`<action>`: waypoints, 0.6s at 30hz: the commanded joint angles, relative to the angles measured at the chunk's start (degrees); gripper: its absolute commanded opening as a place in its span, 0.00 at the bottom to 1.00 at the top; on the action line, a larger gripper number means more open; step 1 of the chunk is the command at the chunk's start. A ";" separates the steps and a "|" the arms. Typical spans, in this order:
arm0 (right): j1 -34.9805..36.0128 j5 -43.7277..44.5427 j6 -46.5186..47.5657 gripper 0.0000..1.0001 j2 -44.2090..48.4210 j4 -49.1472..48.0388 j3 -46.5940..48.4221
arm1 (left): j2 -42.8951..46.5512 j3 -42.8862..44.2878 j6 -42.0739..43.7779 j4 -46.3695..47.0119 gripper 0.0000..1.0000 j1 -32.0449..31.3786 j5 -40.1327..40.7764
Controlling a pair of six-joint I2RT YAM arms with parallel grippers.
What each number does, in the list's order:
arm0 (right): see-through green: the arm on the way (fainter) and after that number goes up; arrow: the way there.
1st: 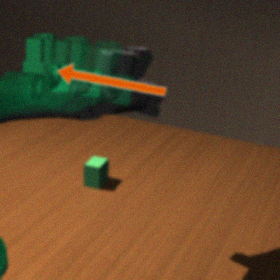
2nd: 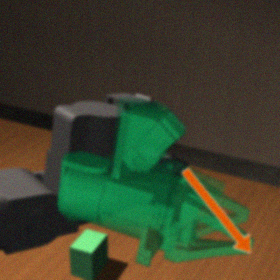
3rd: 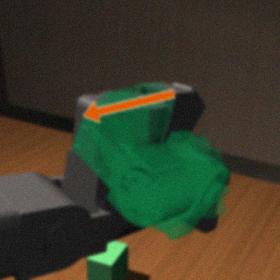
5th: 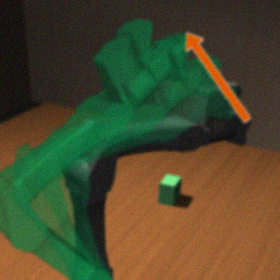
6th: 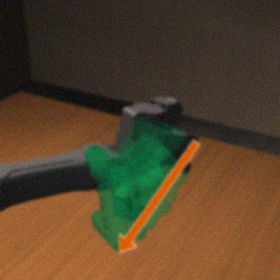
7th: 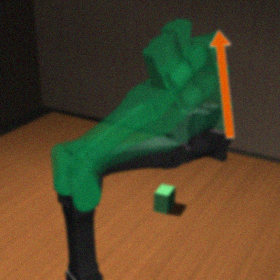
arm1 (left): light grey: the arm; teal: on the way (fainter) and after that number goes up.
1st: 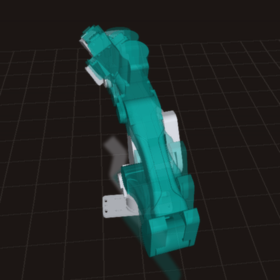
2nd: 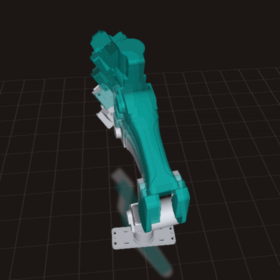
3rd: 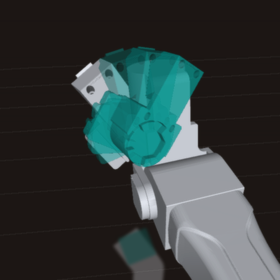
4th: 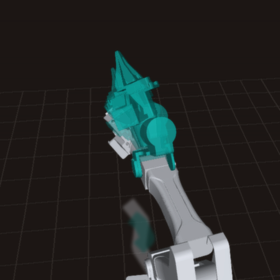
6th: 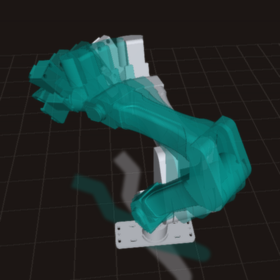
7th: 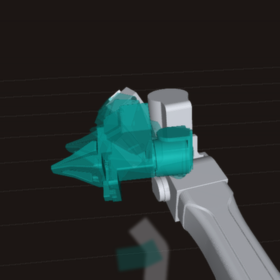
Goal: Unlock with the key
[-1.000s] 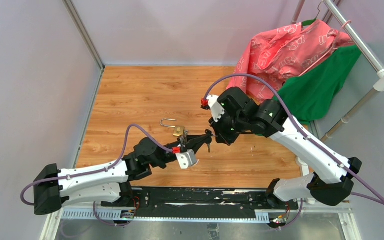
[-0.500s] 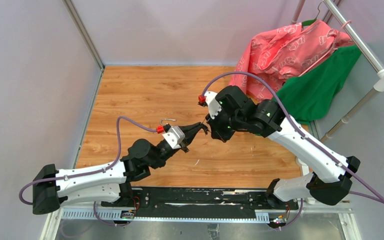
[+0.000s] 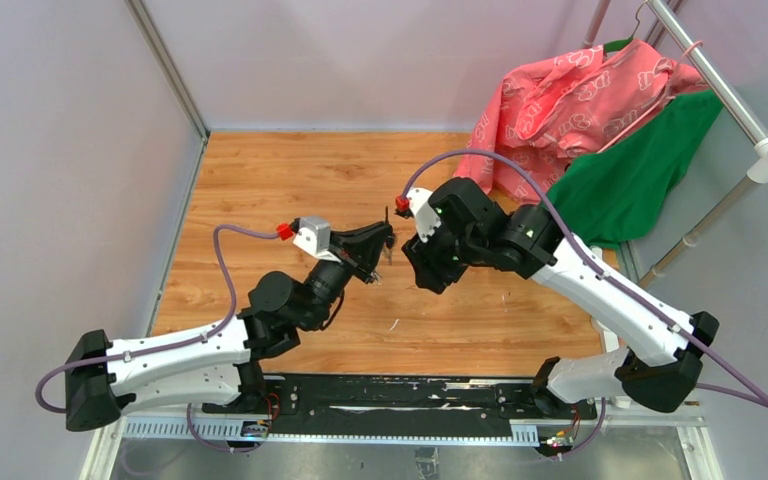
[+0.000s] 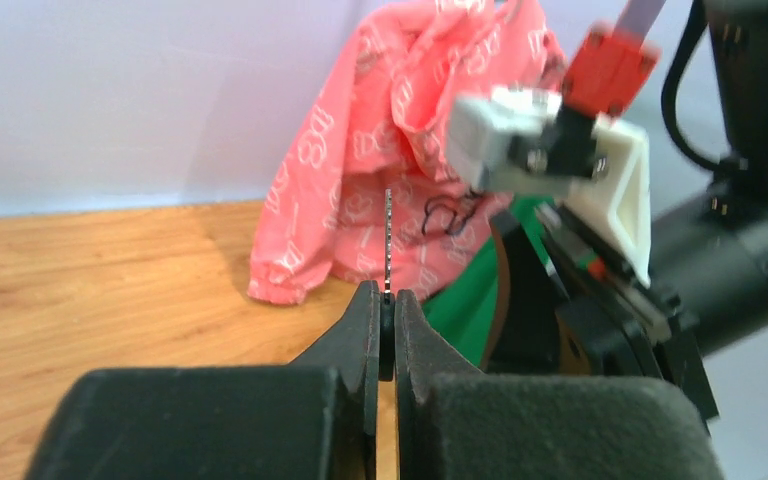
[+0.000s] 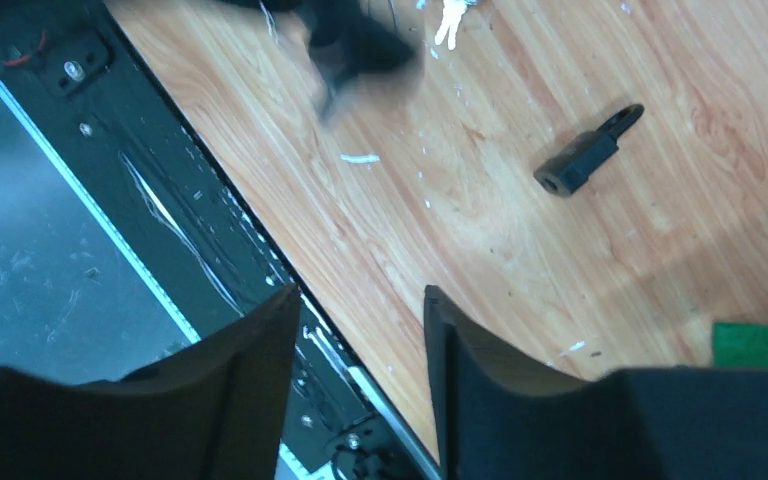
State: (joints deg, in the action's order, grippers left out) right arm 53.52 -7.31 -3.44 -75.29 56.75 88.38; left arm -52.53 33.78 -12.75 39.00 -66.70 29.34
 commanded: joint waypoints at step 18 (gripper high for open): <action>-1.27 -12.52 4.71 0.61 26.79 -25.06 -15.01 | 3.81 11.06 6.42 -11.92 0.00 6.01 -46.15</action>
State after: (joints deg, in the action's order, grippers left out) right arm 53.10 -12.80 0.01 -48.73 37.34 74.08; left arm -47.29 40.40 -4.67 34.50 -62.08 -4.49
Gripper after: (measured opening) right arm 0.624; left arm 0.033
